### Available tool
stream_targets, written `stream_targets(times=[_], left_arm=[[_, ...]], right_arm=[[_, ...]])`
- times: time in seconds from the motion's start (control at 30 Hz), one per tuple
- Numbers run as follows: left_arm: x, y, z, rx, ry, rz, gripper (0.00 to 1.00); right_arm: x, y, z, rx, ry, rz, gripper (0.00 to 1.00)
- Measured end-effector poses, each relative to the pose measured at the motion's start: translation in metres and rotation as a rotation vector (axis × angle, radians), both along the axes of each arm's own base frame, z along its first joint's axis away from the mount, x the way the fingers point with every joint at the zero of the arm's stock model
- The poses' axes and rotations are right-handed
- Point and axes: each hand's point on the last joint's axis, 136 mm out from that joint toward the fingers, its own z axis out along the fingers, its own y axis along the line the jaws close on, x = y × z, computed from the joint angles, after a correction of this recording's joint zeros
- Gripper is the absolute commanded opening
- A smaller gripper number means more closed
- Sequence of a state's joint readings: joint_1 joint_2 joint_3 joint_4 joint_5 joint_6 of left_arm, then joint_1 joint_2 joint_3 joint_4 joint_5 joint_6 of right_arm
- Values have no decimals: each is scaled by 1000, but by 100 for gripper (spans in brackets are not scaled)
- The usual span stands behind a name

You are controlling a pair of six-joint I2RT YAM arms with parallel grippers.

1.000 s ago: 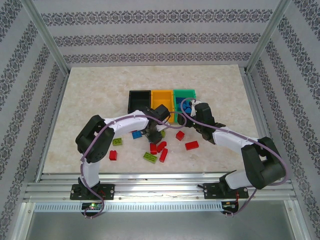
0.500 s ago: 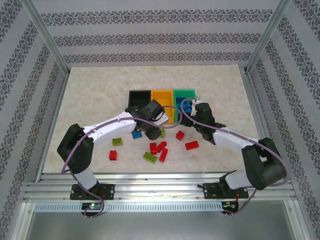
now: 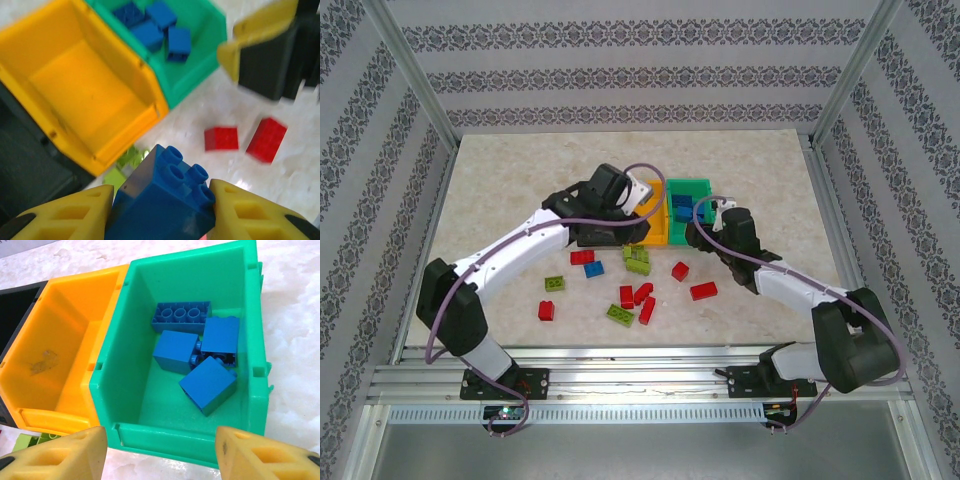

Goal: Sort the legos into containers by color
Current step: Place the lego in the container.

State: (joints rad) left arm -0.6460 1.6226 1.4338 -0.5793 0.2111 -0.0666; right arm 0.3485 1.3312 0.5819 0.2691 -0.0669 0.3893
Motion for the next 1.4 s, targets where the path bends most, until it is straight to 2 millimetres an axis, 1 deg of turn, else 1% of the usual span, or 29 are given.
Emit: stream_targets(times=[0.07, 0.13, 0.23, 0.33, 0.4, 0.53, 0.6, 0.73, 0.77, 0.8, 0.93, 1.03, 1.1, 1.27, 1.33, 1.4], left_arm=[[16, -14, 15, -48, -25, 14, 24], [34, -31, 25, -88, -36, 17, 25], [62, -56, 28, -125, -38, 17, 25], [88, -82, 20, -149, -16, 6, 26], [103, -97, 10, -159, 3, 3, 30], [123, -112, -13, -144, 40, 17, 32], [128, -115, -25, -138, 63, 31, 41], [126, -114, -43, -125, 117, 57, 58], [126, -113, -43, -125, 125, 61, 70], [125, -113, -44, -125, 133, 66, 72], [124, -111, -42, -123, 134, 76, 73], [117, -103, -36, -112, 131, 86, 74], [106, -93, -31, -103, 135, 91, 75], [64, -56, -13, -98, 108, 110, 75], [47, -39, -12, -95, 97, 123, 75], [31, -23, -18, -85, 93, 140, 75]], right_arm=[[0, -1, 1, 0, -5, -3, 60], [0, -2, 4, 1, -16, -8, 60], [0, -7, 6, -1, -31, -26, 60], [0, -17, 7, 1, -37, -55, 61], [0, -23, 10, 7, -52, -76, 61], [-3, -36, 13, 21, -76, -124, 62], [-6, -43, 15, 29, -91, -147, 63], [-11, -55, 20, 48, -117, -192, 64], [-11, -56, 21, 51, -119, -195, 64], [-11, -56, 21, 54, -121, -197, 64], [-10, -55, 23, 74, -124, -204, 64], [-9, -53, 20, 84, -114, -201, 64], [-9, -52, 18, 91, -108, -199, 64], [-8, -50, 18, 106, -107, -193, 64], [-8, -49, 18, 109, -107, -191, 64], [-8, -49, 18, 111, -105, -191, 64]])
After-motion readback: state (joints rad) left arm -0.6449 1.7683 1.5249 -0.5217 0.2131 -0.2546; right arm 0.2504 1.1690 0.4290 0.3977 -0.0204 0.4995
